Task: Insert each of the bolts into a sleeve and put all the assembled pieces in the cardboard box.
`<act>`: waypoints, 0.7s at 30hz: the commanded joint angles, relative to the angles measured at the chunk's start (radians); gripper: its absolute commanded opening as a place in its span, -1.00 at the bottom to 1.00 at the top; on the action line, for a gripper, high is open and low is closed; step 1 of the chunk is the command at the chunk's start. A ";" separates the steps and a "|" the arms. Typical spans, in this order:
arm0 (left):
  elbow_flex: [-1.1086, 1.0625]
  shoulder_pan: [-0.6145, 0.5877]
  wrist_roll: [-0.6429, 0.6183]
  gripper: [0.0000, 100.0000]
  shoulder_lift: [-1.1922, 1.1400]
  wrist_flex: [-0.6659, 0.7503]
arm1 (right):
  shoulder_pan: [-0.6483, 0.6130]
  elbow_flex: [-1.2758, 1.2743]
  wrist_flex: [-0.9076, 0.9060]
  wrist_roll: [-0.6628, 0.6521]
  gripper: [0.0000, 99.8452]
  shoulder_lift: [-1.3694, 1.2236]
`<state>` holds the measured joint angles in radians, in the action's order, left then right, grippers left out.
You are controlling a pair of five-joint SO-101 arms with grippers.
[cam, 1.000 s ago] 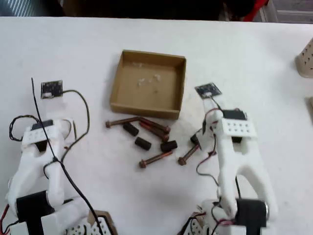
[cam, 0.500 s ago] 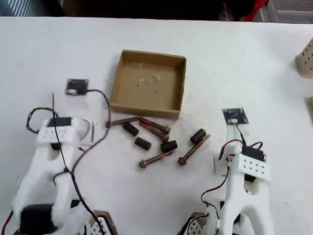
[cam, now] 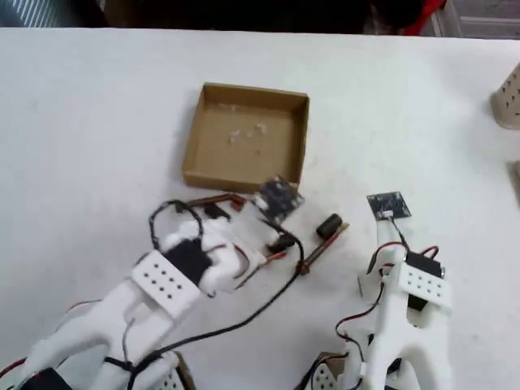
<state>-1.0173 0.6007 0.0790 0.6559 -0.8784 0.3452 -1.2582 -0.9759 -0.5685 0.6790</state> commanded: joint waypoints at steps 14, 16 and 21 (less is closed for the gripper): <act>0.006 0.027 0.275 -0.76 -0.240 0.129 | -0.045 -0.006 0.028 -0.035 -0.97 0.021; 0.028 0.002 0.276 -0.76 -0.277 0.129 | -0.042 -0.008 0.027 -0.035 -0.97 0.025; 0.155 -0.048 0.264 -0.76 -0.440 0.095 | -0.041 -0.011 0.025 -0.035 -0.97 0.028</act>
<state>-0.9897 0.5900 0.3429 0.3138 -0.7695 0.3099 -1.2720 -0.9574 -0.5930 0.6790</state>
